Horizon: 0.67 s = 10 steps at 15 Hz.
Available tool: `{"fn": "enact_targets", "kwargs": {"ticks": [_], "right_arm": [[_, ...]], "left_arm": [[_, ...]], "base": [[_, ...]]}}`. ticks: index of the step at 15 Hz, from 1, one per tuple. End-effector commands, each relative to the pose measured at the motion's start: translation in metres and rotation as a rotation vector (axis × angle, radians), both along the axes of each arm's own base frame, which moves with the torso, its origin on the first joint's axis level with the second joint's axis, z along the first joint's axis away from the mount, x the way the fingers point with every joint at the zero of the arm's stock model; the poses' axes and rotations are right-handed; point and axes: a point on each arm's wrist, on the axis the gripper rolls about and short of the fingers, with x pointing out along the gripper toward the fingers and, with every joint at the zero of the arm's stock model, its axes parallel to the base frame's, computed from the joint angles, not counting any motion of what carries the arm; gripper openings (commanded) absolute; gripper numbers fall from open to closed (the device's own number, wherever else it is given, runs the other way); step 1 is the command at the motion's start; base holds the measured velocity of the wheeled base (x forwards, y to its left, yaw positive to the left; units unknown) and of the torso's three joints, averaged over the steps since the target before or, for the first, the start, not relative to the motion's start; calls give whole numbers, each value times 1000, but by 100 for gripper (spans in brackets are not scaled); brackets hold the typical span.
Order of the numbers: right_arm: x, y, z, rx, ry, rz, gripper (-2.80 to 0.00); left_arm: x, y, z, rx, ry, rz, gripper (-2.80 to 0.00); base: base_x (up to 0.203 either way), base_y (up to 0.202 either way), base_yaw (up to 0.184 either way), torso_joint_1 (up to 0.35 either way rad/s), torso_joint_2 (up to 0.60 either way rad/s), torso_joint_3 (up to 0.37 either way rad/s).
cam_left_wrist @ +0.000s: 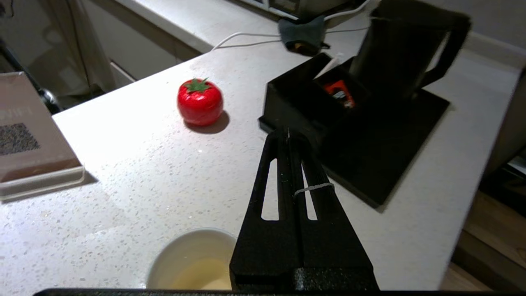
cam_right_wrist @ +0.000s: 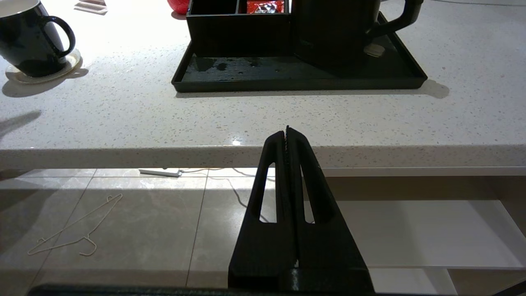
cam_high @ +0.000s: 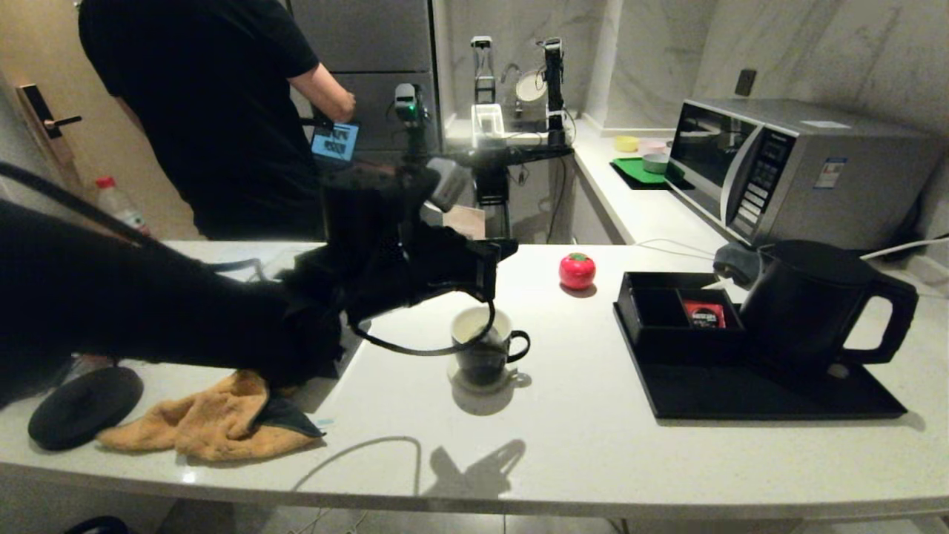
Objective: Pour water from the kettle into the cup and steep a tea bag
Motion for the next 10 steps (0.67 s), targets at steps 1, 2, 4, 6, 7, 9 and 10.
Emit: {"fn": "enact_targets", "kwargs": {"ticks": [1, 2, 4, 6, 7, 9, 10], "right_arm": [[0, 0, 0, 0, 2, 0, -280], [0, 0, 0, 1, 2, 0, -280], [0, 0, 0, 0, 2, 0, -280], [0, 0, 0, 2, 2, 0, -280], [0, 0, 0, 0, 2, 0, -280], [0, 0, 0, 1, 2, 0, -280], [0, 0, 0, 0, 1, 0, -280]], "left_arm": [[17, -2, -18, 16, 27, 17, -280], [23, -1, -22, 19, 32, 27, -280], [28, 1, -28, 23, 39, 40, -280], [35, 1, -36, 4, 14, 47, -280], [38, 0, -41, -4, 5, 54, -280], [42, 1, -47, -7, 4, 72, -280], [43, 0, -51, -3, 9, 72, -280]], "base": [[0, 0, 0, 0, 0, 0], [0, 0, 0, 0, 0, 0], [0, 0, 0, 0, 0, 0], [0, 0, 0, 0, 0, 0], [0, 0, 0, 0, 0, 0], [0, 0, 0, 0, 0, 0], [0, 0, 0, 0, 0, 0]]}}
